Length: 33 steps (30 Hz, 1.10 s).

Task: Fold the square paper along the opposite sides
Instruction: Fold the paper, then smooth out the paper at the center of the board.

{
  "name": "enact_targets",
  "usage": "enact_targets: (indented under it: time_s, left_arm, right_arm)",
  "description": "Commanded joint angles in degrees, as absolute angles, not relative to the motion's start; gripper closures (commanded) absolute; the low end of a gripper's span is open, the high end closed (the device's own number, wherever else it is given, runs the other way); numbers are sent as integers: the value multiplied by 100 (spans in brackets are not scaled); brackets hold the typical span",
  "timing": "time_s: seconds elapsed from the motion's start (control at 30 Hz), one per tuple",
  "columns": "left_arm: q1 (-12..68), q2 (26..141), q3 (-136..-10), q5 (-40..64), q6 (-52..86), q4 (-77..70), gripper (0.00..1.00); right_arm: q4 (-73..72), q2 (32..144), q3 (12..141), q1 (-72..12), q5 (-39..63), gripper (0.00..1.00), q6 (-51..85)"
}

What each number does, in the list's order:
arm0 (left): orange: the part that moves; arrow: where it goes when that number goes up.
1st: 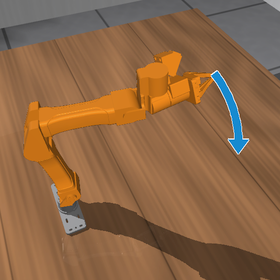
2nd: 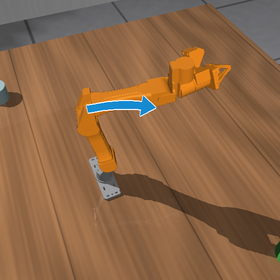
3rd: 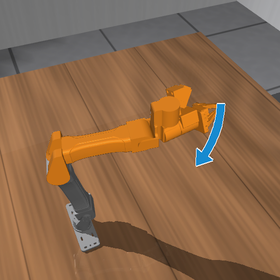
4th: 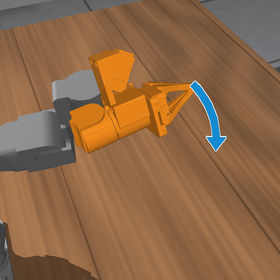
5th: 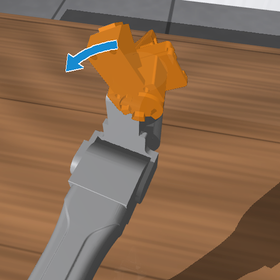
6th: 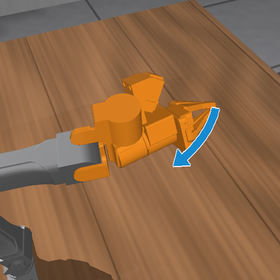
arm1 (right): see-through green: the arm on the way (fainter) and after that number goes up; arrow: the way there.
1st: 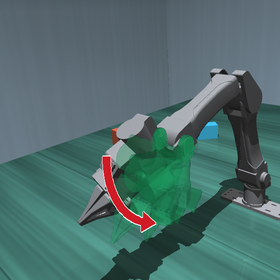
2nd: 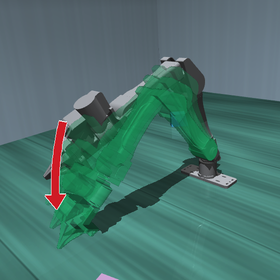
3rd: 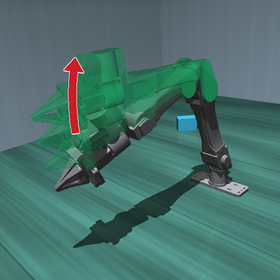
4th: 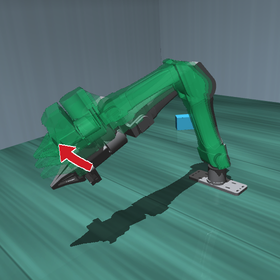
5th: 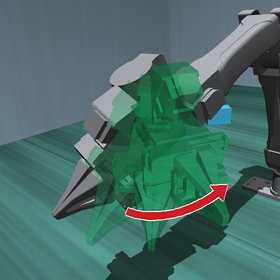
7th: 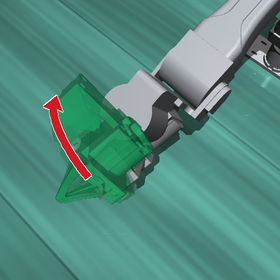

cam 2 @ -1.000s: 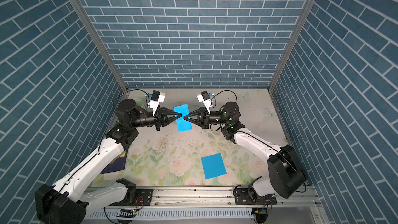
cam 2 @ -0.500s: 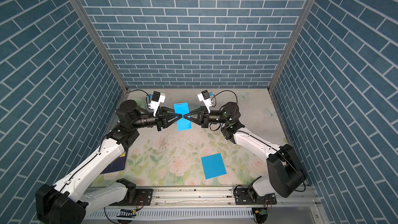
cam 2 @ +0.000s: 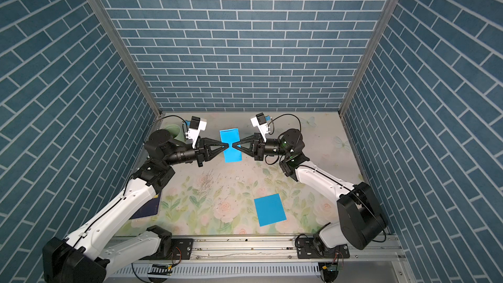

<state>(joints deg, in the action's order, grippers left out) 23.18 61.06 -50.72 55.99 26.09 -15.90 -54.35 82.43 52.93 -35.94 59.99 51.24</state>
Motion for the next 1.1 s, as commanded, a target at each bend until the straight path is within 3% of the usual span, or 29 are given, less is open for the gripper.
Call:
enact_targets:
  time_s: [0.0,0.03,0.17,0.33,0.5,0.7,0.9,1.07]
  left_arm:
    - [2329,6074,-5054,5504,2627,-1695,100]
    - [2319,6092,-5082,5470,2636,-1636,100]
    - [2196,6289,-5681,5273,2022,81,100]
    - [1935,6773,-6184,4470,1109,2363,100]
    - [1942,7217,-5429,3833,998,2766,100]
    - [1998,7919,-5285,3966,842,3006,100]
    - [2162,9332,-6107,3628,165,3663,100]
    - [2149,10887,-7593,3932,-1058,4404,100]
  right_arm:
    - [-5660,8217,5259,-3574,5944,100,5194]
    - [-5659,8210,5243,-3571,5941,100,5194]
    - [-5220,7990,5079,-3422,5964,57,4855]
    - [-3502,7275,4621,-3270,5143,36,3385]
    - [-2176,6772,4164,-3348,3945,35,2285]
    - [-2776,6606,3401,-3972,2527,38,1656]
    - [-3648,6994,3155,-4474,1817,39,665]
    - [-3995,7722,3182,-4729,1360,40,256]
